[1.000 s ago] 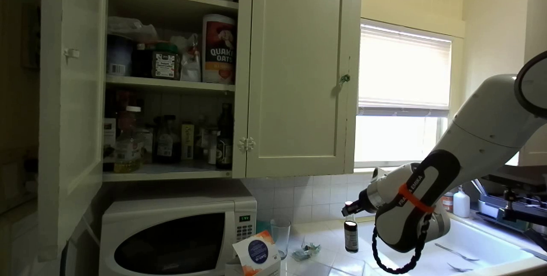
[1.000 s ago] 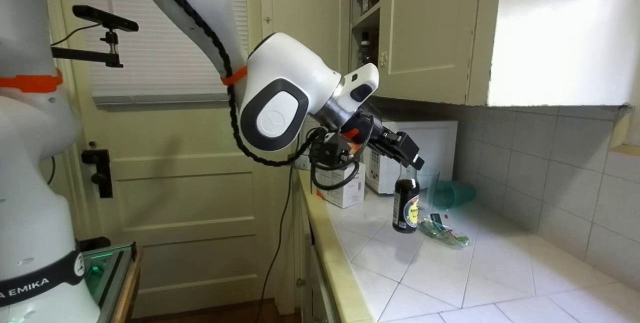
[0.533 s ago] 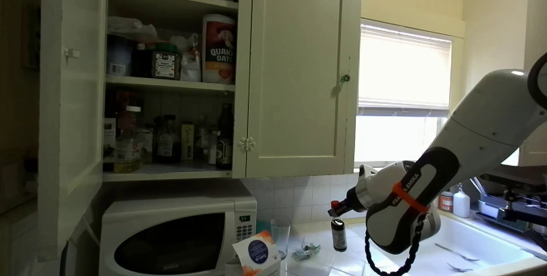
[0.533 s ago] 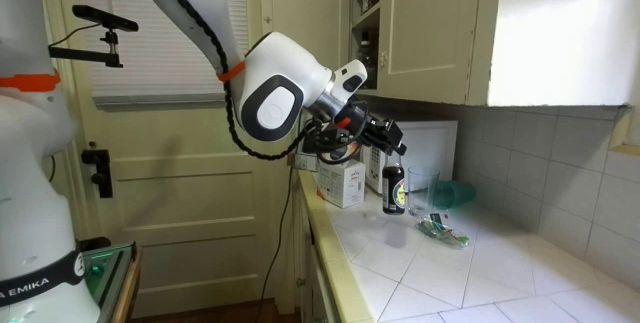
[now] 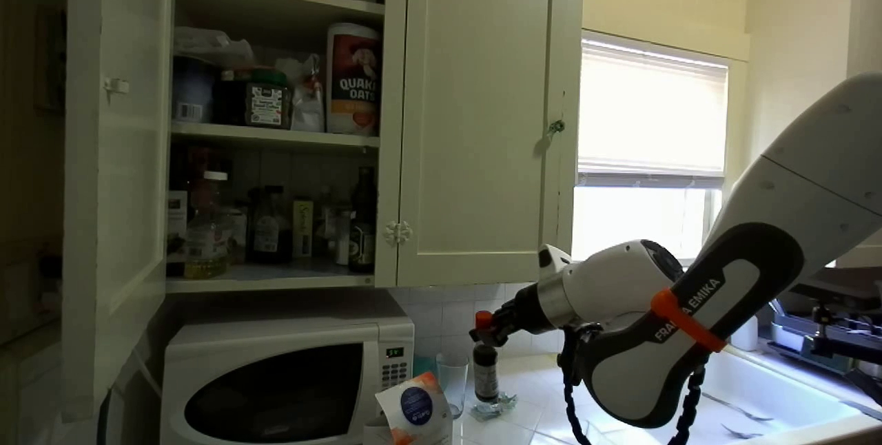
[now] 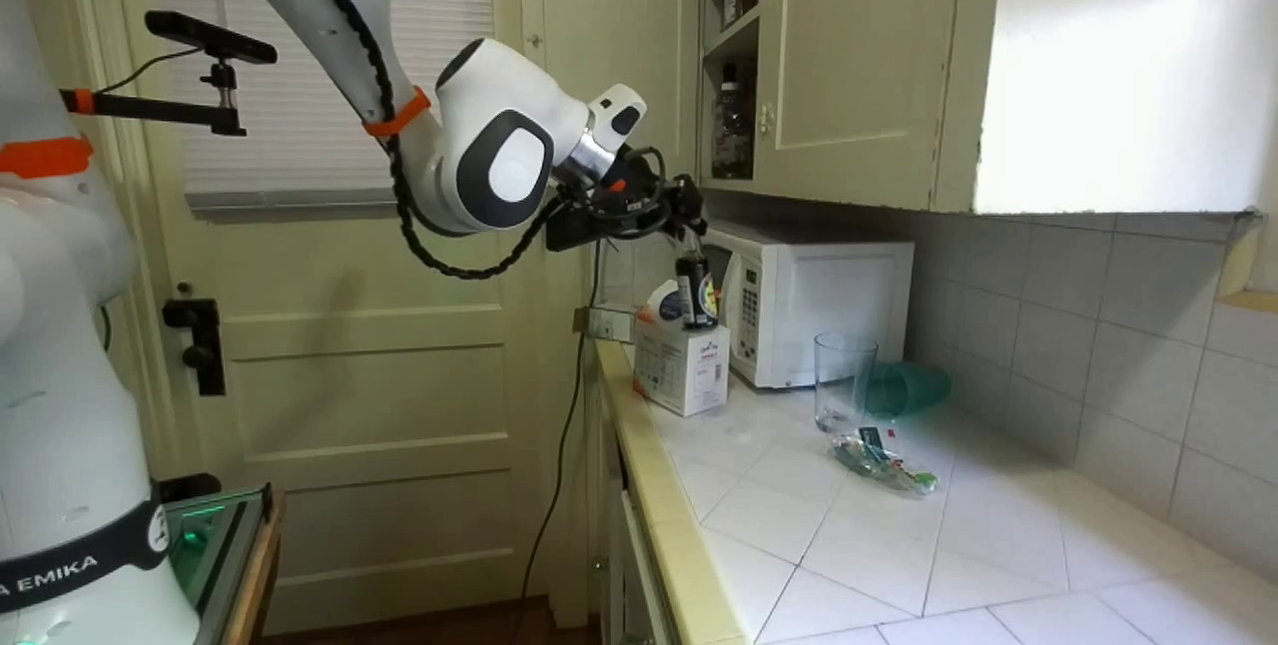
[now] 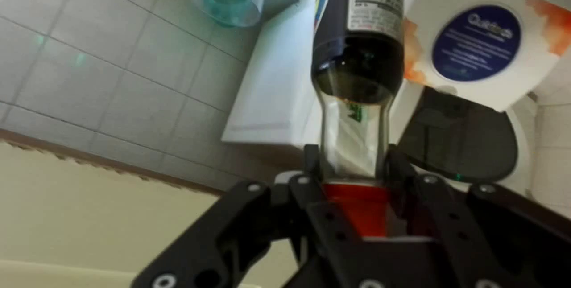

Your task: Put the soy sauce bottle on the bottom shelf.

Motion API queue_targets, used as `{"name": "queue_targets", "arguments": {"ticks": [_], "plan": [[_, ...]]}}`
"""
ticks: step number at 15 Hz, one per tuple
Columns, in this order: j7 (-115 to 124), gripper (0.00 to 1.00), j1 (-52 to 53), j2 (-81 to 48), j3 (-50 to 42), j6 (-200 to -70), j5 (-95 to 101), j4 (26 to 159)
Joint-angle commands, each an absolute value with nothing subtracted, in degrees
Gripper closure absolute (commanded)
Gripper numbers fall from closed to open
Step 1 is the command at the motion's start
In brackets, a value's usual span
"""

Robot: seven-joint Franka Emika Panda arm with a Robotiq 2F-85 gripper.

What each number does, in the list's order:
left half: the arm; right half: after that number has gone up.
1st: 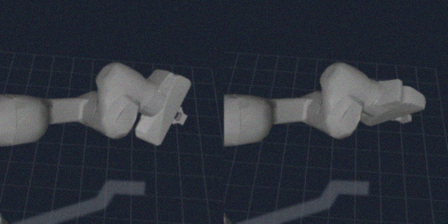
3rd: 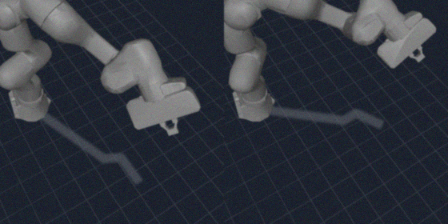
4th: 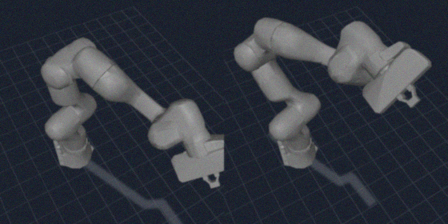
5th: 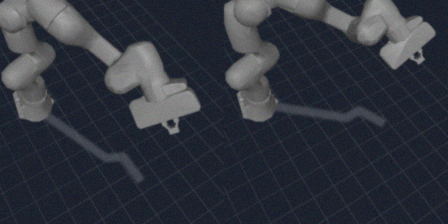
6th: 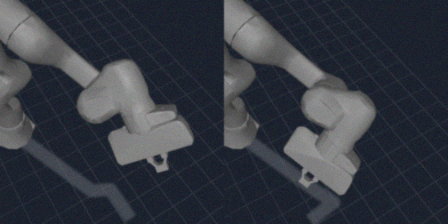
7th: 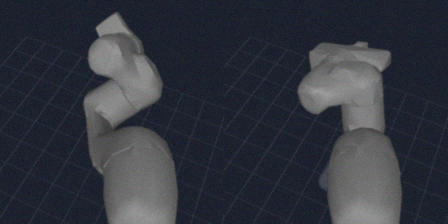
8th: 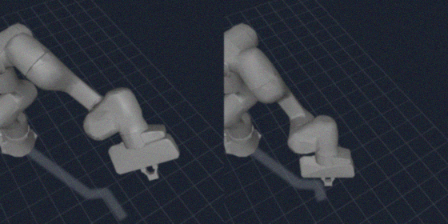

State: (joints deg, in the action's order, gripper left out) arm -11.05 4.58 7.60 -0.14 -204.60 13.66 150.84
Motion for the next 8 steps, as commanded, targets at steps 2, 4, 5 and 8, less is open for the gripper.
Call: {"name": "queue_targets", "arguments": {"ticks": [2,4,5,8], "plan": [[-8.06,0.87,8.28,14.25,-0.14,-200.93,17.99,150.84],[-6.28,0.87,10.46,16.57,-1.14,-199.32,18.98,150.04],[-4.78,0.87,12.34,17.48,-1.91,-198.34,19.7,149.08],[-0.31,0.87,19.73,15.31,-6.64,-199.78,23.64,144.72]]}}
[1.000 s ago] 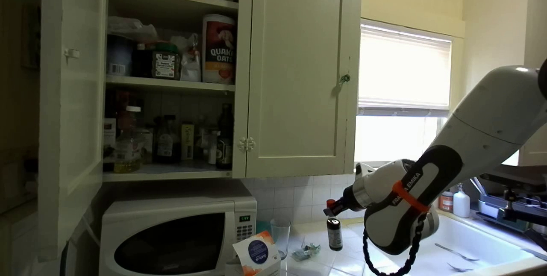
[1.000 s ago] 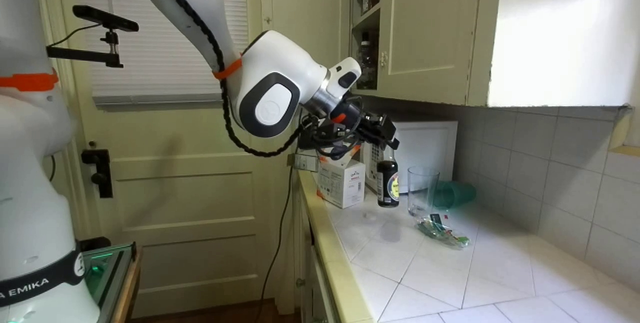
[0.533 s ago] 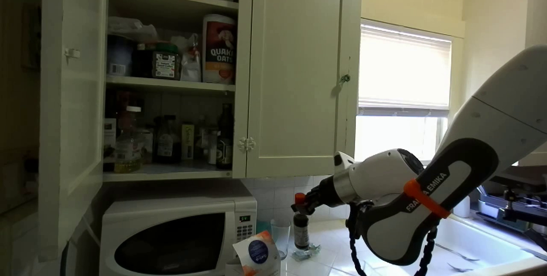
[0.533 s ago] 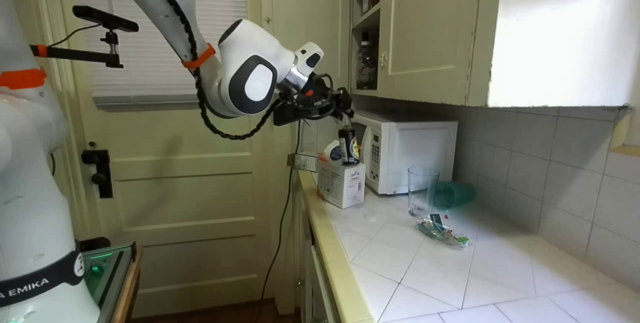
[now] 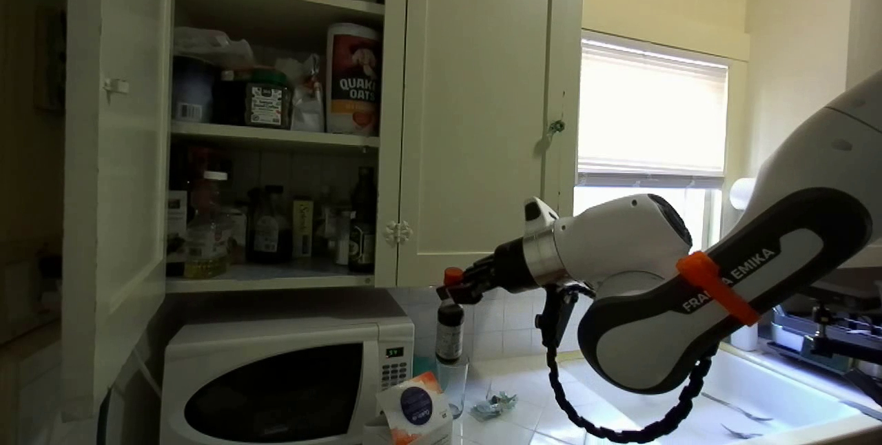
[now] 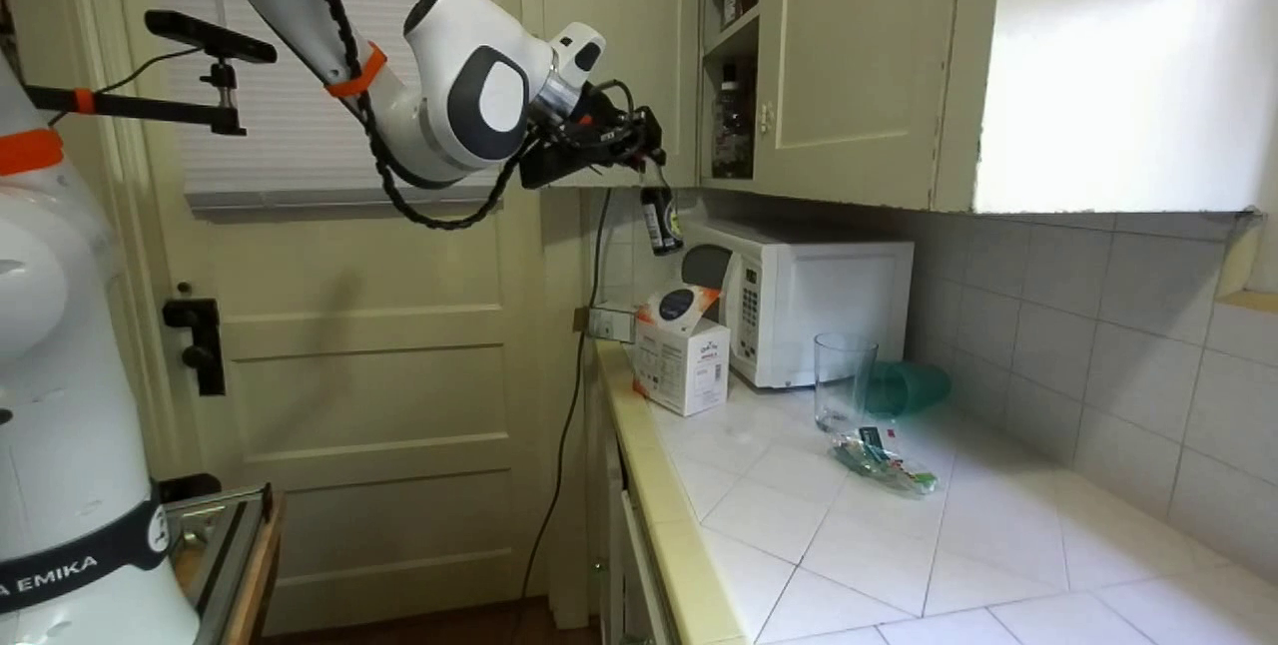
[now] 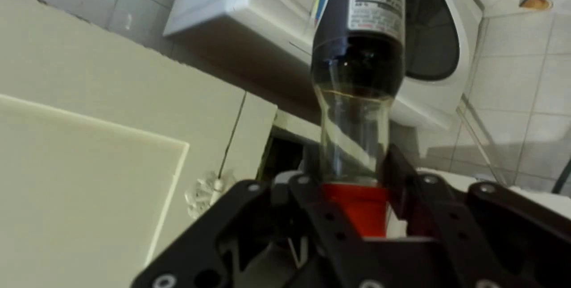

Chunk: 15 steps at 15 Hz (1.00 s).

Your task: Put the soy sauce bottle on the bottom shelf.

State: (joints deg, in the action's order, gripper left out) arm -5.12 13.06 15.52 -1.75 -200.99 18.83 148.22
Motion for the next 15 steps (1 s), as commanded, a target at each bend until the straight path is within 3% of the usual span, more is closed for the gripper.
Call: {"name": "queue_targets", "arguments": {"ticks": [1,2,8,9,15], "plan": [[0.6,0.87,22.06,14.75,-9.23,-199.76,26.21,143.92],[-2.37,0.62,17.84,15.46,-4.86,-200.84,21.93,146.15],[-1.07,0.62,21.35,14.53,-8.36,-200.68,24.25,144.81],[-1.07,0.87,21.36,14.53,-8.36,-200.68,24.26,144.79],[7.17,0.87,29.72,4.21,-10.97,-193.51,26.02,126.6]]}}
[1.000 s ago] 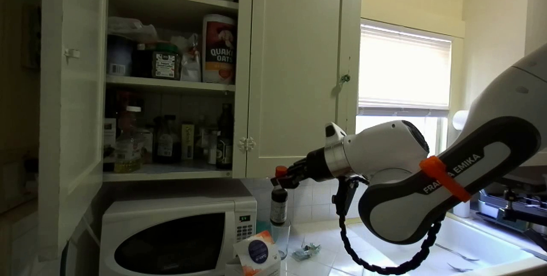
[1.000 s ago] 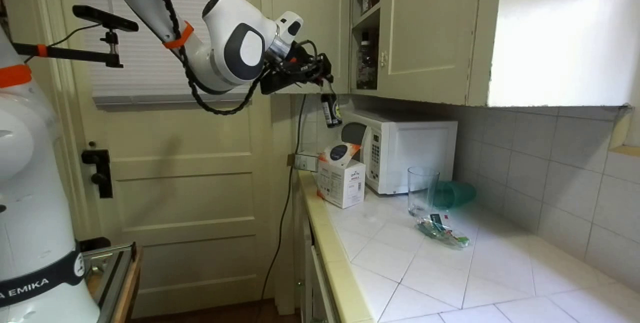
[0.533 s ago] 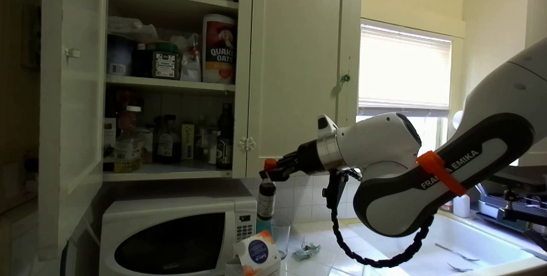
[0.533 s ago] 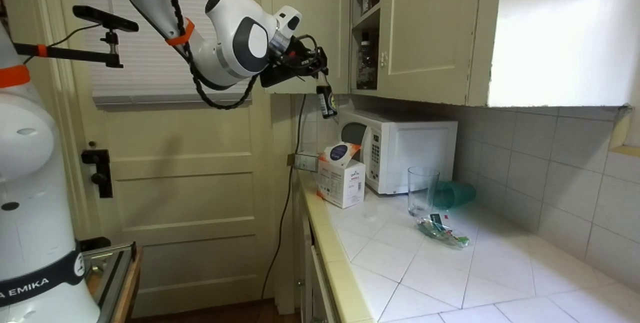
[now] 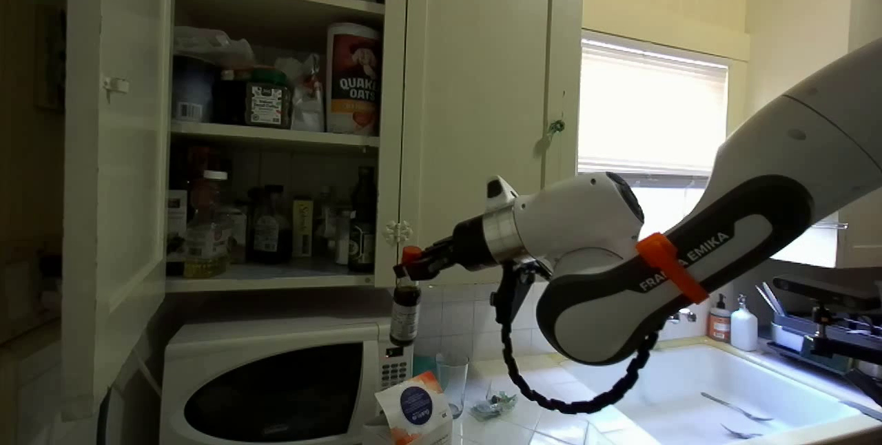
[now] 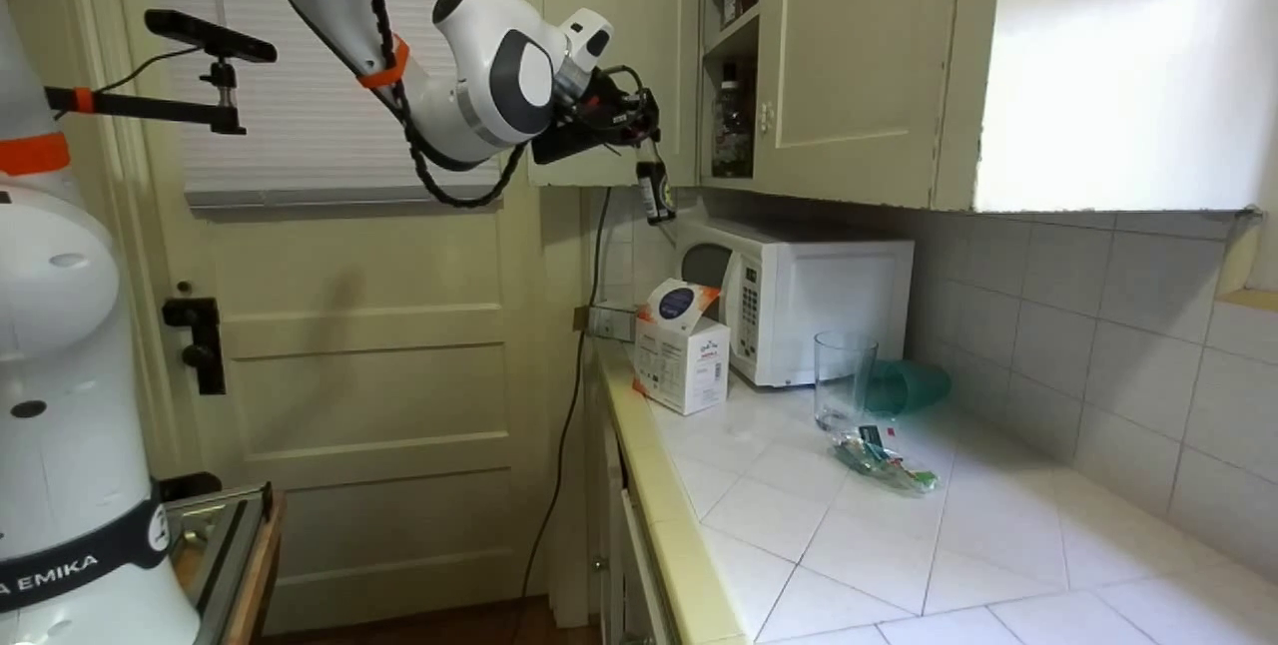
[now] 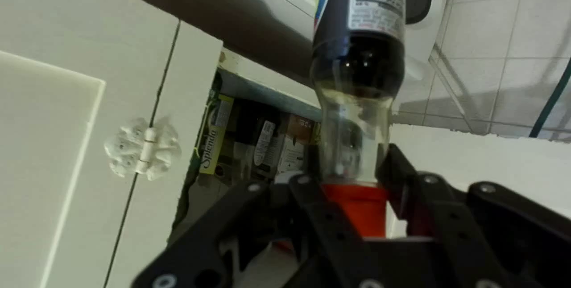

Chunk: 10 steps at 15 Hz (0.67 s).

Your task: Put the soy sauce bottle on the bottom shelf.

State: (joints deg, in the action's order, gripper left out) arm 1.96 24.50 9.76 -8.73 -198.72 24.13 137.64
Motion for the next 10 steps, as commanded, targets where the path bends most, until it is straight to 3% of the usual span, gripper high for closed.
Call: {"name": "queue_targets", "arguments": {"ticks": [1,8,9,10], "plan": [[8.16,0.87,31.22,3.16,-11.23,-190.42,25.74,123.58],[-1.63,0.87,34.52,-3.53,-10.78,-167.21,9.24,101.78],[-0.7,0.87,26.04,-5.27,-3.99,-164.36,9.59,97.57],[-0.73,0.87,24.42,-6.46,-3.16,-161.9,8.94,94.06]]}}
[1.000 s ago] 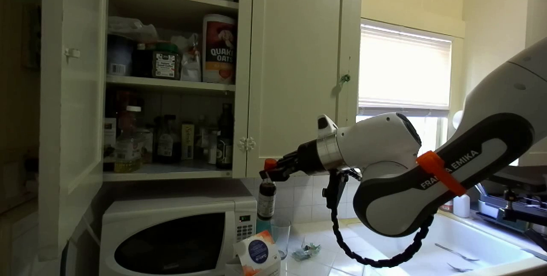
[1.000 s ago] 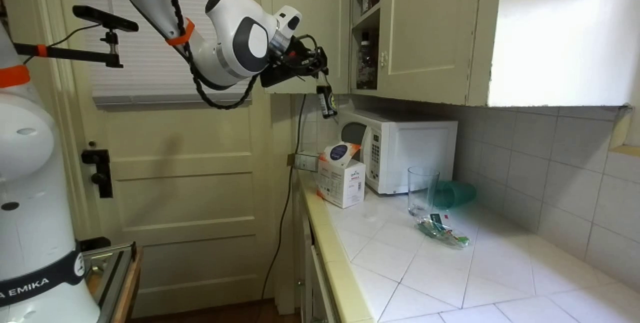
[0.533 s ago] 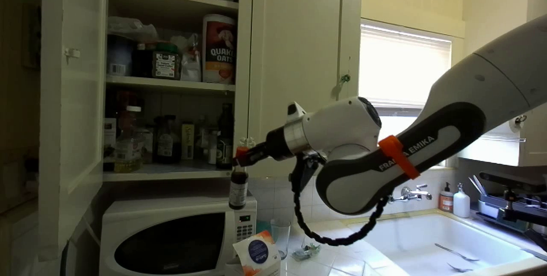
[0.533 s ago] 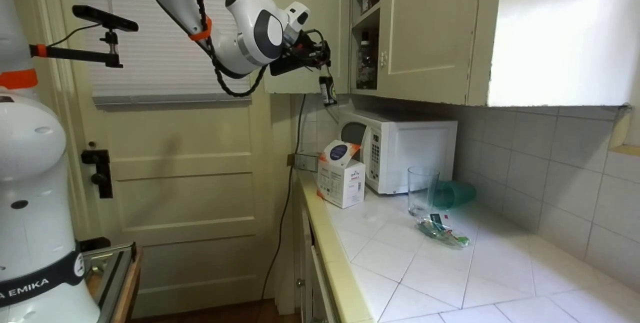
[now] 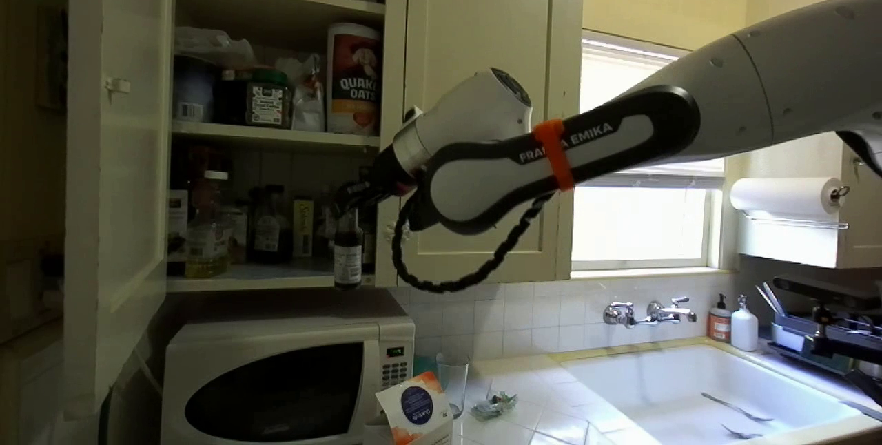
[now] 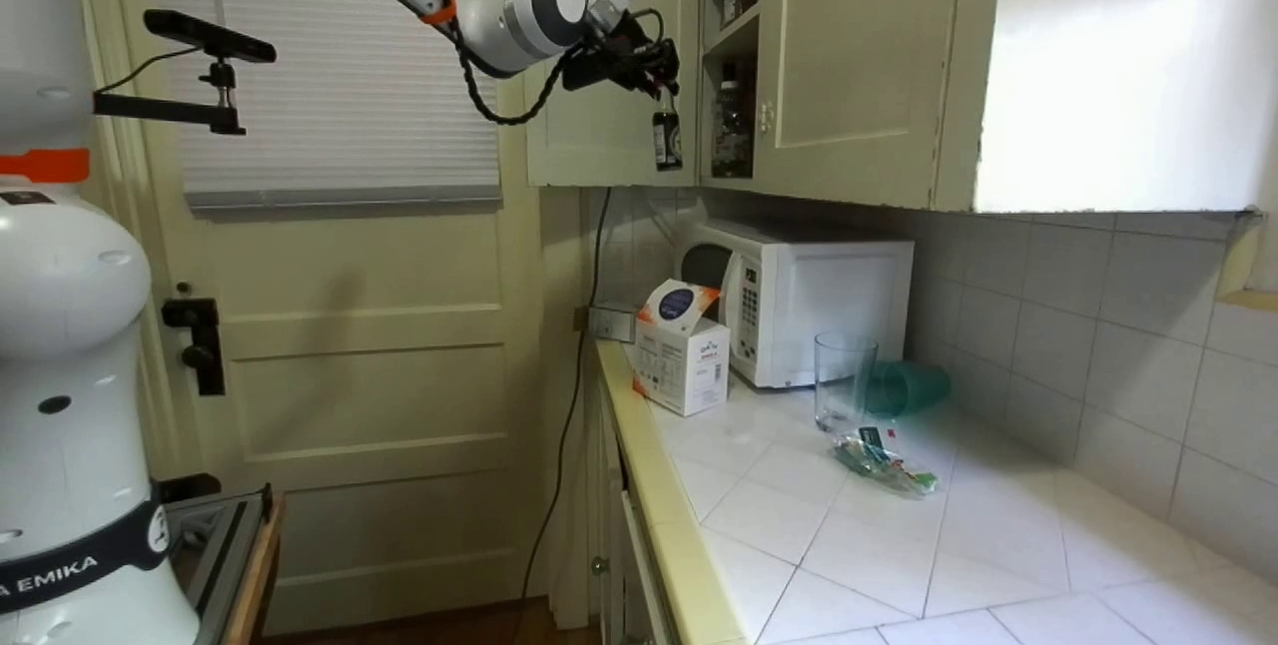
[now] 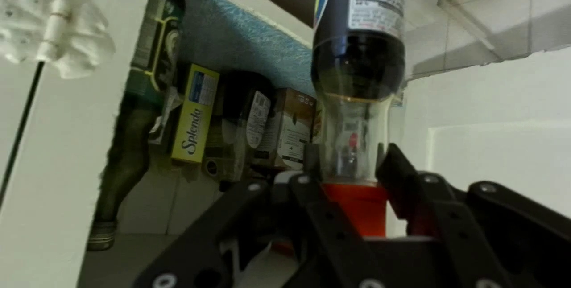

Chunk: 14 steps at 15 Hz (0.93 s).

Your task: Put the soy sauce bottle on the bottom shelf.

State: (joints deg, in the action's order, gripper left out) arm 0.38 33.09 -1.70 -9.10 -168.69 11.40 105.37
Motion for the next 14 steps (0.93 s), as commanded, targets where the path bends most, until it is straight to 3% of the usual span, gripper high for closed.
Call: {"name": "queue_targets", "arguments": {"ticks": [1,2,3,4,7,8,14], "plan": [[0.35,0.87,28.45,-8.16,-8.36,-160.35,9.71,90.58],[0.29,0.87,26.8,-10.22,-7.55,-159.44,9.31,87.18],[-1.65,0.87,20.6,-11.86,-0.96,-158.2,7.97,83.91],[0.17,0.62,25.65,-6.81,-6.21,-160.86,10.26,92.21],[0.27,0.62,18.14,-10.71,1.29,-159.51,10.79,86.33],[0.15,0.87,18.15,-10.83,1.83,-160.45,10.03,87.27],[12.07,0.87,23.45,-17.06,-3.22,-161.42,16.15,83.26]]}}
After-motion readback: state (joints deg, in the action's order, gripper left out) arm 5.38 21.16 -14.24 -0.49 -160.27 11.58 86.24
